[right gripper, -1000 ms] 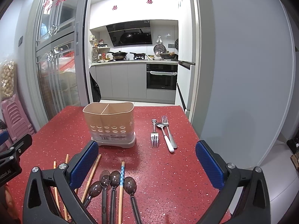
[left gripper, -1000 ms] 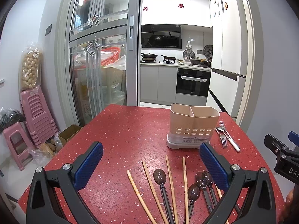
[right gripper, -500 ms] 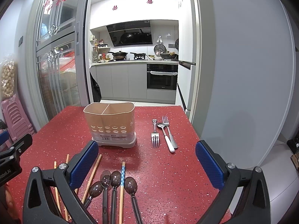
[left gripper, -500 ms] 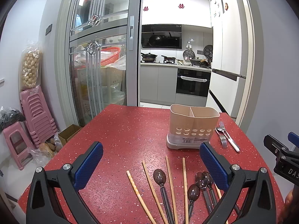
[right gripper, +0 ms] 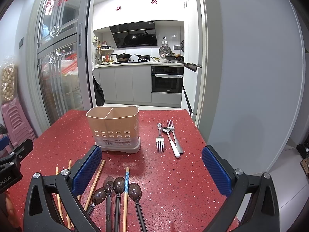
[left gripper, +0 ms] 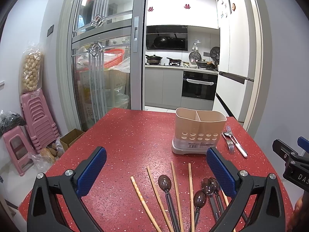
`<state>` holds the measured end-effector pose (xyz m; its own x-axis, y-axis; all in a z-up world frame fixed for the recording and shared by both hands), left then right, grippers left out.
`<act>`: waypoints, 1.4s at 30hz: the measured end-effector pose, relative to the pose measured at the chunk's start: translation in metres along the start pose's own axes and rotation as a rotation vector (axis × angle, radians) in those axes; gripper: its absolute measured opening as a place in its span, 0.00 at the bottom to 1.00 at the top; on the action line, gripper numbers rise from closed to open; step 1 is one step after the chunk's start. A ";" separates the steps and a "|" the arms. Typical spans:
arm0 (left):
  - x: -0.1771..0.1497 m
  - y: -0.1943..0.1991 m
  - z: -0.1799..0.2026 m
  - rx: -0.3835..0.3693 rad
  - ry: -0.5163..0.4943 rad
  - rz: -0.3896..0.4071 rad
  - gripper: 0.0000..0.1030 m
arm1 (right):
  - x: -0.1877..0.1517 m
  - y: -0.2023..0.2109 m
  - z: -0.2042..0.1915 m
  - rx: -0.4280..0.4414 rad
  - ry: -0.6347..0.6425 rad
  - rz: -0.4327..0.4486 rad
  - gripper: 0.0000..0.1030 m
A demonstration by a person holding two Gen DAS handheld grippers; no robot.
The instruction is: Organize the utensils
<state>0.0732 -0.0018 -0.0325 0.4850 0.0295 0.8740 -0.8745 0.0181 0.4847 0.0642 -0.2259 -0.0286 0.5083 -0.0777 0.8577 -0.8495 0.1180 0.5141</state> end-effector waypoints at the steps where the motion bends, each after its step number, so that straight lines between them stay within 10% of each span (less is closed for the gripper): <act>1: 0.000 0.000 0.000 0.000 0.000 0.000 1.00 | 0.000 0.000 0.000 0.000 0.000 0.000 1.00; 42: -0.005 -0.001 -0.001 -0.003 0.005 -0.012 1.00 | -0.003 -0.001 -0.003 0.006 -0.001 -0.009 1.00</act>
<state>0.0716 -0.0008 -0.0378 0.4955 0.0339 0.8680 -0.8686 0.0212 0.4950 0.0637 -0.2225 -0.0317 0.5156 -0.0797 0.8531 -0.8459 0.1112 0.5216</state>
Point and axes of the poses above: each gripper's, at about its wrist camera, not at the fingertips, and y roughly against the way its jaws point, z to its right, x to its top, the point moved 8 cm from there along -y, roughly the way its jaws point, and after that the axes turned 5 degrees about -z, right-handed, at the moved point
